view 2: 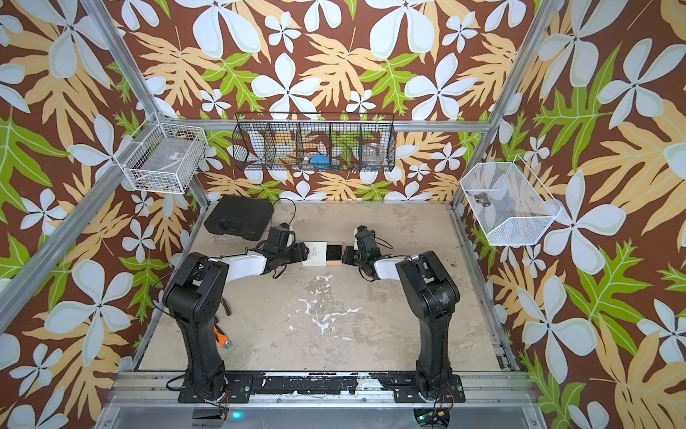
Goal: Place the earrings into the drawer-style jewelry box
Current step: Open the drawer in the jewelry box.
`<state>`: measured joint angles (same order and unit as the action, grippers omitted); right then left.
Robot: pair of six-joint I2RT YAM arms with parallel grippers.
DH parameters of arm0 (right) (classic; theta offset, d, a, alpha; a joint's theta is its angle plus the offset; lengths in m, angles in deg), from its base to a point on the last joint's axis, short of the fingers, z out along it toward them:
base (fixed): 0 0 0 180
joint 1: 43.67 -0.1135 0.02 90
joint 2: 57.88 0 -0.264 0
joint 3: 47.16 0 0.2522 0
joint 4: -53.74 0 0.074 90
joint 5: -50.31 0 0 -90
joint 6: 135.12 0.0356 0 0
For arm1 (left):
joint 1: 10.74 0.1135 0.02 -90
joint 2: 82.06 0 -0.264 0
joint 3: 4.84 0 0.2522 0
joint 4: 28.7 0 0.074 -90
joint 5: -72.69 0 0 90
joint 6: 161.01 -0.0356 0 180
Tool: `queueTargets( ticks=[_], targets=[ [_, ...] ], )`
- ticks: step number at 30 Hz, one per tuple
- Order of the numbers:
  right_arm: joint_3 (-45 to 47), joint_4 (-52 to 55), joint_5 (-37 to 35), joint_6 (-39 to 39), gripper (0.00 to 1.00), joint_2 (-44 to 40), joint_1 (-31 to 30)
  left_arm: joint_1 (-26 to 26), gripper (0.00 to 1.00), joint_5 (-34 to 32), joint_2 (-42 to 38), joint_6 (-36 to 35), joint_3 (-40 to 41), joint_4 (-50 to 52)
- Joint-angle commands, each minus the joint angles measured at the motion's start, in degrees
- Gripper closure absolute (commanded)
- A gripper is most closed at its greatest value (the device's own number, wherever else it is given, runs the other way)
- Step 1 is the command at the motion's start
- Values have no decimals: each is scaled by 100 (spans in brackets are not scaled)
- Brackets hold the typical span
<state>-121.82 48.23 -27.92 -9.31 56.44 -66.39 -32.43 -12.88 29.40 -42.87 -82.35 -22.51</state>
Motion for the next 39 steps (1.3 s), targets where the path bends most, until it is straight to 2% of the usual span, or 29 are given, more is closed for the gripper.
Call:
queueTargets(
  ticks=[1,33,37,39],
  targets=[
    [34,25,-151,-73,100,-63,45,1,30,11,12,-181,9,256],
    [143,-69,27,-124,100,-121,169,-1,31,40,11,-230,-52,259],
    [81,18,69,-123,100,-179,169,-10,22,58,-54,-215,-89,286],
    [82,111,23,-136,91,-252,171,-8,18,45,-113,-195,-147,316]
  ],
)
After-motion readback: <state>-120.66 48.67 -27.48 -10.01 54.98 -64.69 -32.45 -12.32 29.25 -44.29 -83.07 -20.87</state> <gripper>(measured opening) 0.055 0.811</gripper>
